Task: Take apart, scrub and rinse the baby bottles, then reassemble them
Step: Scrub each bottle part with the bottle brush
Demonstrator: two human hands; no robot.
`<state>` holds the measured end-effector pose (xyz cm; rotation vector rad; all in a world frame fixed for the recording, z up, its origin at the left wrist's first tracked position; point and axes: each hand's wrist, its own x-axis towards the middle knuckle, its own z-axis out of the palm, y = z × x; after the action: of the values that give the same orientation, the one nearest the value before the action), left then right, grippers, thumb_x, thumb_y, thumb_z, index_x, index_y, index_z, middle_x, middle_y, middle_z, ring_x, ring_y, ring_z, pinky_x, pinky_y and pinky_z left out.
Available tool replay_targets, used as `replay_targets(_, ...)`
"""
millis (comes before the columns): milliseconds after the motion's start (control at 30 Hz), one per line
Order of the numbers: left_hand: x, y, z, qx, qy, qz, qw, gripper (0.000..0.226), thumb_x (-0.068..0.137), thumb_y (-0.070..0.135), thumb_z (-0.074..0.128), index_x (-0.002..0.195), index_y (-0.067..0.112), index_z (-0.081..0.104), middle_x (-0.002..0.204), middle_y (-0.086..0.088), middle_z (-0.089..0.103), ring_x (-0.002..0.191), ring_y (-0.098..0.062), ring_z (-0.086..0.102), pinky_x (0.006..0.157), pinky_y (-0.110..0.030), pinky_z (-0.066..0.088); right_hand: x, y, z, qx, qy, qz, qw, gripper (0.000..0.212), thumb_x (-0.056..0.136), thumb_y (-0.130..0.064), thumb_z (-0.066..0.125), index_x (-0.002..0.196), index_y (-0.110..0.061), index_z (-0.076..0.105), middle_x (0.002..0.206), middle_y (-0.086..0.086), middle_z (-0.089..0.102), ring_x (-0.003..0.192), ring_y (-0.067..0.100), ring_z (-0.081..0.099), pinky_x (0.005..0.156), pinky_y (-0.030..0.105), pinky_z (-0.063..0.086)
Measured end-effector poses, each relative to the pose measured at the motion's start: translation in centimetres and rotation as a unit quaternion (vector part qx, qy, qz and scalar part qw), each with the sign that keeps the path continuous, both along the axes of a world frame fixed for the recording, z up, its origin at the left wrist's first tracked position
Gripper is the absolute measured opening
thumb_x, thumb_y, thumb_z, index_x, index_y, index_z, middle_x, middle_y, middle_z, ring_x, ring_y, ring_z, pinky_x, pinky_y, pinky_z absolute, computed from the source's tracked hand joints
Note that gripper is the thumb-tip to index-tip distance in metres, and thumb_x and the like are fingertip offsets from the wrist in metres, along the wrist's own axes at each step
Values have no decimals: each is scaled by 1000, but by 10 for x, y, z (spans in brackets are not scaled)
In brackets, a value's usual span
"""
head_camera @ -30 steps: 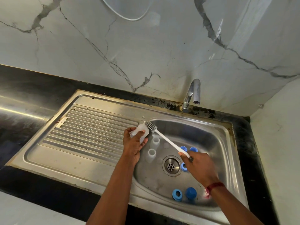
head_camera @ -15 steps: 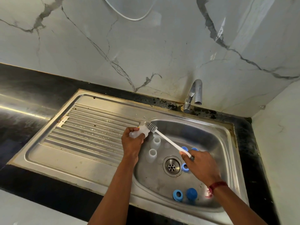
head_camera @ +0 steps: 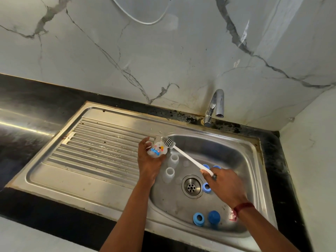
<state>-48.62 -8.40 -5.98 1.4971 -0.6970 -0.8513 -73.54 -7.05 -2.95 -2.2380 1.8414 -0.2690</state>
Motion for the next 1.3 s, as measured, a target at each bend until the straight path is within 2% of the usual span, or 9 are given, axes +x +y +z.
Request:
replay_targets(133,2,-3,-5,80,74,25,994,62,65,7,89,121,17,63,108,-1,70,88,-11,71,77,-28,59,-4,6,3,8,-6,2,1000,39,97,-59,39,68,-32,44,54,-9,48,48,4,48,47,13,29)
replay_targets(333,-6,-3,-1,98,168,-10,981,36,67,18,86,96,4,72,77,-7,74,69,-19,67,64,-28,57,-5,6,14,8,-8,-10,1000,47,98,-55,46,56,-34,40,43,-11,43,42,1,45,42,12,30)
replay_targets(433,-9,2,4,86,197,-62,975,25,82,15,79,105,14,70,87,-10,74,74,-25,69,70,-42,59,-2,2,14,-3,-4,-7,1000,47,98,-56,45,59,-30,38,49,-8,46,46,2,45,43,14,30)
replay_targets(567,-6,4,5,57,283,-54,956,22,93,23,67,115,18,66,101,-7,74,84,-23,72,66,-39,61,-3,-4,7,1,5,-6,1000,46,98,-59,42,62,-30,42,57,-4,53,54,6,50,51,22,41)
replay_targets(767,-2,6,-2,62,386,-13,920,15,96,21,61,108,13,64,104,-11,72,91,-22,69,75,-36,58,-11,-3,8,3,11,15,1000,45,98,-56,43,61,-31,43,49,-10,48,48,3,50,46,13,25)
replay_targets(900,2,5,-9,90,340,-55,934,25,89,11,68,113,3,67,109,-15,72,97,-24,68,81,-34,55,-15,-5,5,13,18,19,1000,40,98,-56,40,73,-30,57,52,-10,50,51,4,52,49,13,31)
replay_targets(1000,-1,4,-11,113,245,-93,958,32,82,10,77,112,1,70,99,-13,74,88,-22,68,75,-30,54,-13,-5,5,-7,34,23,999,43,99,-58,40,65,-32,45,52,-8,51,52,5,53,47,16,29)
replay_targets(1200,-4,-1,-6,118,41,-86,988,34,75,1,82,97,26,73,72,12,74,63,1,67,61,-17,54,-10,-10,4,-14,47,41,998,42,98,-59,41,79,-28,62,53,-9,49,52,5,50,48,16,32)
replay_targets(1300,2,1,-6,142,-20,-54,988,40,68,16,89,104,25,74,80,9,74,69,-7,70,65,-24,58,-13,-10,3,-22,47,44,998,43,98,-61,40,69,-32,52,52,-9,47,49,4,48,47,16,30)
